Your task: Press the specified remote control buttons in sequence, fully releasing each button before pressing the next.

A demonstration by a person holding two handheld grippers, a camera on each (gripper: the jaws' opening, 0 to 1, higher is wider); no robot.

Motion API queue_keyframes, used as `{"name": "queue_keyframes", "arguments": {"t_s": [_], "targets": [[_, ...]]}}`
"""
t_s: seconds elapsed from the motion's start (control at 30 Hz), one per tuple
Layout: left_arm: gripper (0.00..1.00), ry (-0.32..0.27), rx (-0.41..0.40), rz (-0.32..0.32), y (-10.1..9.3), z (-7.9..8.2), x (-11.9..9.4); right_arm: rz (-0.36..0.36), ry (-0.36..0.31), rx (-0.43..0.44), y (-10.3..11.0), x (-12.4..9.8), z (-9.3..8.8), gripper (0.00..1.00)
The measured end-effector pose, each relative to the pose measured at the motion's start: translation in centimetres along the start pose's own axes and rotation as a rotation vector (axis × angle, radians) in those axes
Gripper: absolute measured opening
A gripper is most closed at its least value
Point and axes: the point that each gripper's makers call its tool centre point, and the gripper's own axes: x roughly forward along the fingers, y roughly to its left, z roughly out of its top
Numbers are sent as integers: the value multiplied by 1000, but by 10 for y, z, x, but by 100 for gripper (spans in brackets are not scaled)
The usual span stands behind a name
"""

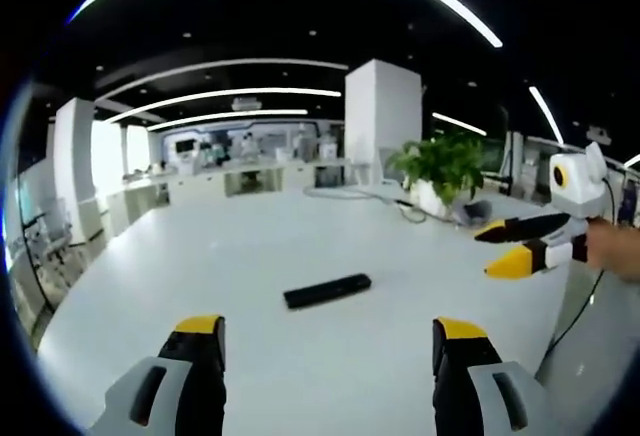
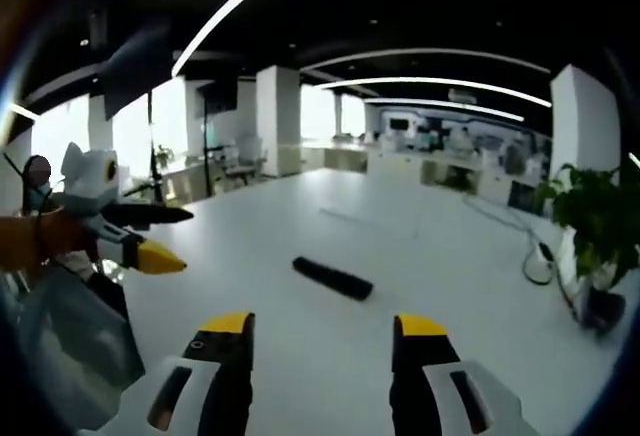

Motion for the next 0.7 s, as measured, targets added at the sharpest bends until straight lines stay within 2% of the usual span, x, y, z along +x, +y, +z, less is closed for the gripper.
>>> {"name": "queue_keyframes", "arguments": {"t_s": [0.13, 0.43, 0.7], "targets": [[88, -9, -15, -11, -11, -2, -3, -3, -1, -9, 2, -2, -1, 53], [88, -4, -52, -11, -11, -11, -6, 10, -9, -6, 11, -4, 2, 53], [86, 13, -83, -7, -11, -20, -6, 15, -32, -21, 18, -6, 13, 52]]}}
